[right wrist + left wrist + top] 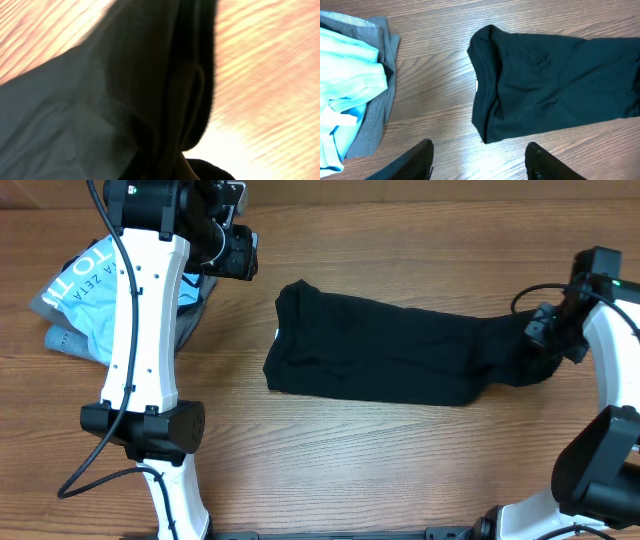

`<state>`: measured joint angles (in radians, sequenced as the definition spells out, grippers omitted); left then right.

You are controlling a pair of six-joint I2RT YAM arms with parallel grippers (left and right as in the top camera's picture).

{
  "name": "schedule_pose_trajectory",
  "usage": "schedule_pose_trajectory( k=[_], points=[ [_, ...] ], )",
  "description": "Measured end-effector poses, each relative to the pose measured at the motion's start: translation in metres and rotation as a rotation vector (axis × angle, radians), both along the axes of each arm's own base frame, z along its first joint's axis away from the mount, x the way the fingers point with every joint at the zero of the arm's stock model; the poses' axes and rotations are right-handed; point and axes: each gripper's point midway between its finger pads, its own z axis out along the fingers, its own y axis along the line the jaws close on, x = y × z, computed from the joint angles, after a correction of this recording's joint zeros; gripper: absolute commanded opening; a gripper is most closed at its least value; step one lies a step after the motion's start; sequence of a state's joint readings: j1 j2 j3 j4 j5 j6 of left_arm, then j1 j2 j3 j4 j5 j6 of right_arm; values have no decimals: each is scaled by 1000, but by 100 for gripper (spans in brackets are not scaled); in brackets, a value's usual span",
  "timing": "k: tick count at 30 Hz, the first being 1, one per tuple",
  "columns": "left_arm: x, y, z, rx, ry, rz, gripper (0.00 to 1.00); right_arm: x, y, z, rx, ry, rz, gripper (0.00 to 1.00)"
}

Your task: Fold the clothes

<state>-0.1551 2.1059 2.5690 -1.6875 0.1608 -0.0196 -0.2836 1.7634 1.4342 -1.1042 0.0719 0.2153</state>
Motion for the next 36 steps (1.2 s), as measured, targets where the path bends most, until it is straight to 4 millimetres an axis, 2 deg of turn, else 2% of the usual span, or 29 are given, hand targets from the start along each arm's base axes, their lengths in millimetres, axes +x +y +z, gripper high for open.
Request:
schedule_pose_trajectory(
  k=[3,7,9,14,17,19,22,24,26,30,32,36],
  points=[
    [0,0,0,0,0,0,62,8,30,0,35,-7,95,4],
    [0,0,0,0,0,0,63,17,88,0,89,-17,256,5],
    [0,0,0,0,0,0,63,20,126,1,113,-28,357,5],
    [0,0,0,0,0,0,64,22,193,4,135,-65,524,5],
    [0,0,0,0,0,0,64,25,206,5,124,-85,557,4],
    [0,0,0,0,0,0,64,25,207,5,112,-88,564,4],
    [0,0,0,0,0,0,65,21,197,3,73,-58,548,4],
    [0,0,0,0,0,0,65,20,179,2,26,-39,512,4],
    [0,0,0,0,0,0,66,22,153,2,-23,-27,446,4],
    [0,0,0,0,0,0,65,24,68,11,-126,-38,211,4],
    [0,0,0,0,0,0,65,23,11,17,-172,-69,54,4],
    [0,0,0,0,0,0,65,9,-66,23,-208,-107,-154,4]
  ],
)
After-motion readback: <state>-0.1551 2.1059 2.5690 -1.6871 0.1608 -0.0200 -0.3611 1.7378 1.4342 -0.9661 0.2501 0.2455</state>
